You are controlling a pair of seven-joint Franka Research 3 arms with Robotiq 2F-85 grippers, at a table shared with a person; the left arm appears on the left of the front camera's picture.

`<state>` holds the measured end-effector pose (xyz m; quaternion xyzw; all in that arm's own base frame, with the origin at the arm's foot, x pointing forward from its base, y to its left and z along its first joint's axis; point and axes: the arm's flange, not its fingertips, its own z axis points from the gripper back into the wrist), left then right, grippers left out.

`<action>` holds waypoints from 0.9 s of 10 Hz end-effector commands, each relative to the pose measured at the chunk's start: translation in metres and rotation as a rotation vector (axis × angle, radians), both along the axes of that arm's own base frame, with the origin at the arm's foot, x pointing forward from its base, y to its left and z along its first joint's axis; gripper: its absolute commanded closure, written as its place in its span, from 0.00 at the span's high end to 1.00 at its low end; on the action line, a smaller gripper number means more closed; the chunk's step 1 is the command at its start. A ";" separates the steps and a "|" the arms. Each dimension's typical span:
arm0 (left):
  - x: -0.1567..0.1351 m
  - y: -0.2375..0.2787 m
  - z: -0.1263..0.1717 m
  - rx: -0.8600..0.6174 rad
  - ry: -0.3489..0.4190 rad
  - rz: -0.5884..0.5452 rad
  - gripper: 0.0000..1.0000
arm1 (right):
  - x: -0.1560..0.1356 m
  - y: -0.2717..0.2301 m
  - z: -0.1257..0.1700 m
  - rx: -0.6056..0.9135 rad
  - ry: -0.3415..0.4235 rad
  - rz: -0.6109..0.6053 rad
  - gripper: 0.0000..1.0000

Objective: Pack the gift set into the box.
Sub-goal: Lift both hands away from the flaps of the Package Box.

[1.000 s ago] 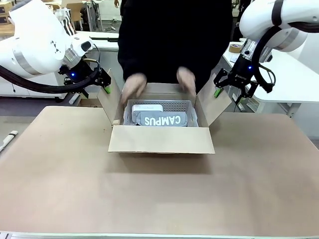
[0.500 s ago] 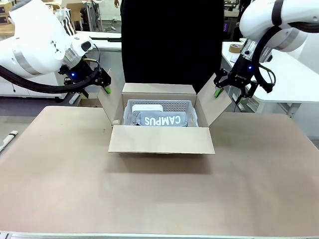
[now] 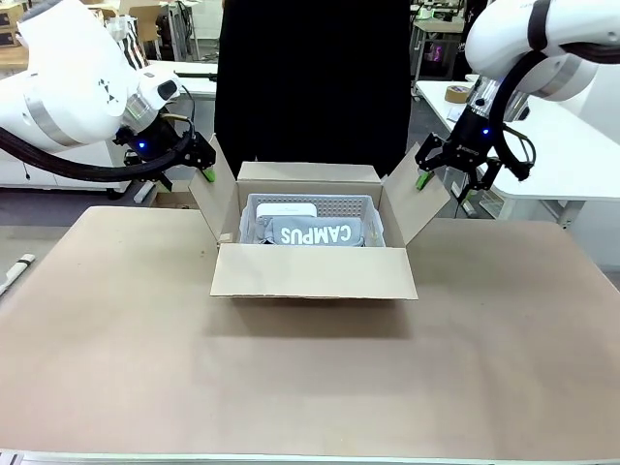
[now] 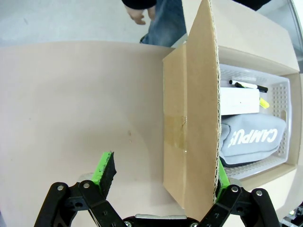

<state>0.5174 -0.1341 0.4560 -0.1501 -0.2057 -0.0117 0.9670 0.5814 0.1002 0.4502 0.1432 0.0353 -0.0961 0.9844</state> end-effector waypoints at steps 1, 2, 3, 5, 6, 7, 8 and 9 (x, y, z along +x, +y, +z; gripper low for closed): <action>-0.001 0.000 0.002 0.009 0.004 0.013 1.00 | -0.001 0.000 0.003 -0.019 0.000 0.003 1.00; -0.001 0.000 0.002 0.009 0.004 0.013 1.00 | -0.001 0.000 0.003 -0.019 0.000 0.003 1.00; -0.001 0.000 0.002 0.009 0.004 0.013 1.00 | -0.001 0.000 0.003 -0.019 0.000 0.003 1.00; -0.001 0.000 0.002 0.009 0.004 0.013 1.00 | -0.001 0.000 0.003 -0.019 0.000 0.003 1.00; -0.001 0.000 0.002 0.009 0.004 0.013 1.00 | -0.001 0.000 0.003 -0.019 0.000 0.003 1.00; -0.001 0.000 0.002 0.009 0.004 0.013 1.00 | -0.001 0.000 0.003 -0.019 0.000 0.003 1.00; -0.001 0.000 0.002 0.009 0.004 0.013 1.00 | -0.001 0.000 0.003 -0.019 0.000 0.003 1.00; -0.001 0.000 0.002 0.009 0.004 0.013 1.00 | -0.001 0.000 0.003 -0.019 0.000 0.003 1.00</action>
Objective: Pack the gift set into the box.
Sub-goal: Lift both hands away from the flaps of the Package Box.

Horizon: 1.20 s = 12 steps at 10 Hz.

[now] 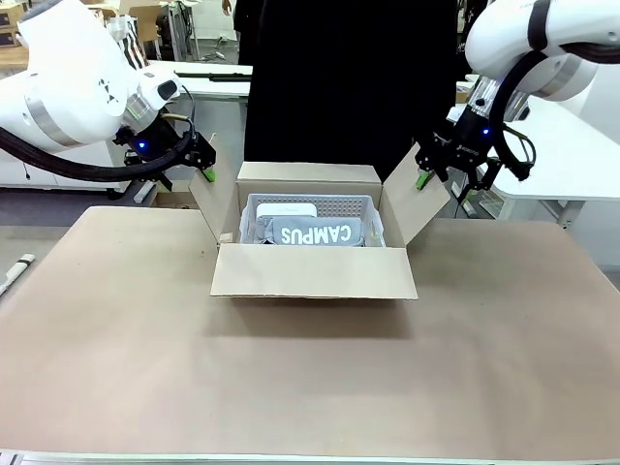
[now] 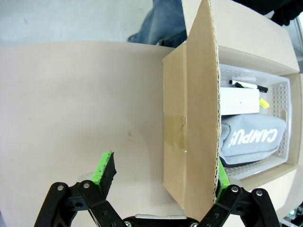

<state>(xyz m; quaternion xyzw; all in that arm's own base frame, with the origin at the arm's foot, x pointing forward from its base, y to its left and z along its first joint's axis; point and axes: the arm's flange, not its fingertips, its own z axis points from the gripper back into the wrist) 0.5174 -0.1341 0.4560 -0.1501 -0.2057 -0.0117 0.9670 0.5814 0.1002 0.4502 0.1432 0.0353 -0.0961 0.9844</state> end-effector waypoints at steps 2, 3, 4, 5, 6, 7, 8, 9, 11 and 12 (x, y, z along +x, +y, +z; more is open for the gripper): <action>-0.024 0.005 0.033 -0.128 -0.079 -0.118 1.00 | -0.017 -0.014 0.033 0.180 -0.052 0.049 1.00; -0.061 0.022 0.068 -0.436 -0.087 -0.393 1.00 | -0.041 -0.040 0.071 0.362 -0.111 0.090 1.00; -0.092 0.049 0.091 -0.713 -0.102 -0.686 1.00 | -0.066 -0.069 0.103 0.598 -0.115 0.222 1.00; -0.110 0.070 0.095 -0.832 -0.158 -0.684 1.00 | -0.083 -0.094 0.120 0.758 -0.158 0.235 1.00; -0.117 0.092 0.086 -0.950 -0.195 -0.643 1.00 | -0.091 -0.121 0.117 0.884 -0.129 0.211 1.00; -0.115 0.112 0.069 -1.050 -0.205 -0.591 1.00 | -0.092 -0.144 0.102 0.985 -0.116 0.172 1.00; -0.109 0.130 0.049 -1.090 -0.184 -0.503 1.00 | -0.096 -0.162 0.086 1.052 -0.140 0.117 1.00; -0.096 0.144 0.035 -1.092 -0.093 -0.222 1.00 | -0.103 -0.125 0.150 0.817 -0.227 0.182 1.00; -0.140 0.114 0.097 -0.913 -0.348 -0.505 1.00 | -0.103 -0.125 0.150 0.817 -0.227 0.182 1.00; -0.140 0.114 0.097 -0.913 -0.348 -0.505 1.00 | -0.103 -0.125 0.150 0.817 -0.227 0.182 1.00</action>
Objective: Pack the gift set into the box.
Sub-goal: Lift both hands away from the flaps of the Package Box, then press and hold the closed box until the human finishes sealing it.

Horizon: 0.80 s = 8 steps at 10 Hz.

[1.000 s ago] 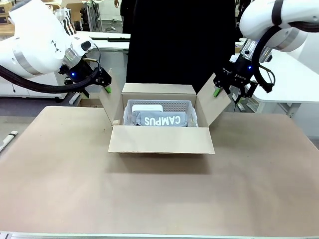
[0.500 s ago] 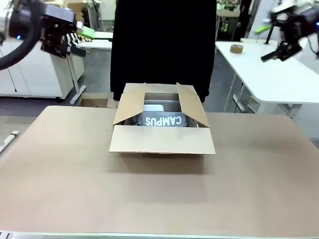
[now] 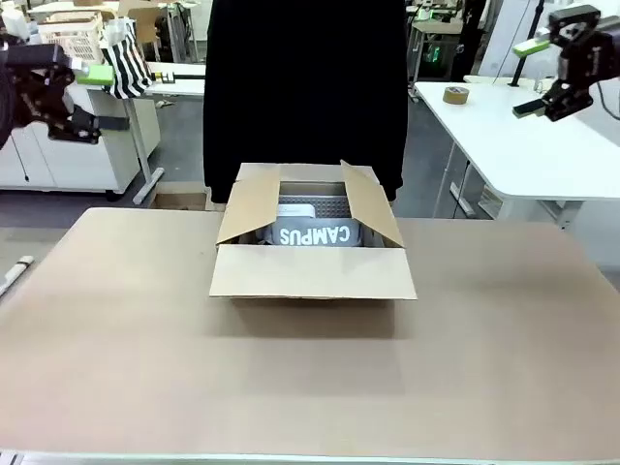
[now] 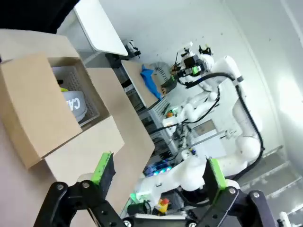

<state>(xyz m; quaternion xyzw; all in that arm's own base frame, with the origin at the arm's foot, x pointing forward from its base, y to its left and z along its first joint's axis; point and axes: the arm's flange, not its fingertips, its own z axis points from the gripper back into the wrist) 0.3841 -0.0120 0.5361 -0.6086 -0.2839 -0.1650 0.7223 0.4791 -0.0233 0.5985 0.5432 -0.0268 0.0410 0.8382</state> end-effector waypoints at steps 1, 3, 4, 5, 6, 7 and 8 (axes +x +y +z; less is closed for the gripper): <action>-0.007 -0.008 0.016 0.020 -0.049 0.015 1.00 | -0.001 -0.001 0.002 -0.039 0.014 -0.020 1.00; -0.007 -0.008 0.016 0.020 -0.049 0.015 1.00 | -0.001 -0.001 0.002 -0.039 0.014 -0.020 1.00; -0.007 -0.008 0.016 0.020 -0.049 0.015 1.00 | -0.001 -0.001 0.002 -0.039 0.014 -0.020 1.00; -0.007 -0.008 0.016 0.020 -0.049 0.015 1.00 | -0.001 -0.001 0.002 -0.039 0.014 -0.020 1.00; -0.007 -0.008 0.016 0.020 -0.049 0.015 1.00 | -0.001 -0.001 0.002 -0.039 0.014 -0.020 1.00; -0.007 -0.008 0.016 0.020 -0.049 0.015 1.00 | -0.001 -0.001 0.002 -0.039 0.014 -0.020 1.00; -0.007 -0.008 0.016 0.020 -0.049 0.015 1.00 | -0.001 -0.001 0.002 -0.039 0.014 -0.020 1.00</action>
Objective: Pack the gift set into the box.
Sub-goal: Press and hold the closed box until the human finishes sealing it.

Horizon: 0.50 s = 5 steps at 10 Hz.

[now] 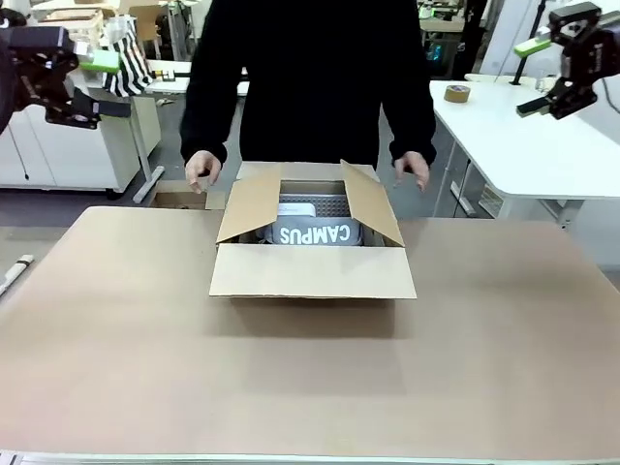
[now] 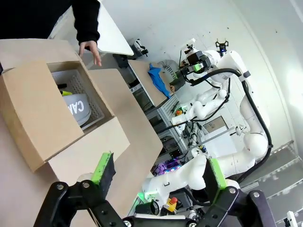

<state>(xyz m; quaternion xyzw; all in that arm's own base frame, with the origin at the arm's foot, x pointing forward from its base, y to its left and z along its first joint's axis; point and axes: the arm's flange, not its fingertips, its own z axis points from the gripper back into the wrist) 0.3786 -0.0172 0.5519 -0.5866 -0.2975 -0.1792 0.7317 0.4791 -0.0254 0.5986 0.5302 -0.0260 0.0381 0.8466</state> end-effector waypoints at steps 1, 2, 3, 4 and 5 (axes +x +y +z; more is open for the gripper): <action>-0.001 -0.003 0.001 -0.027 -0.011 0.002 1.00 | -0.001 0.001 0.002 -0.008 0.010 -0.015 1.00; -0.001 -0.003 0.001 -0.027 -0.011 0.002 1.00 | -0.001 0.001 0.002 -0.008 0.010 -0.015 1.00; -0.001 -0.003 0.001 -0.027 -0.011 0.002 1.00 | -0.001 0.001 0.002 -0.008 0.010 -0.015 1.00; -0.001 -0.003 0.001 -0.027 -0.011 0.002 1.00 | -0.001 0.001 0.002 -0.008 0.010 -0.015 1.00; -0.001 -0.003 0.001 -0.027 -0.011 0.002 1.00 | -0.001 0.001 0.002 -0.008 0.010 -0.015 1.00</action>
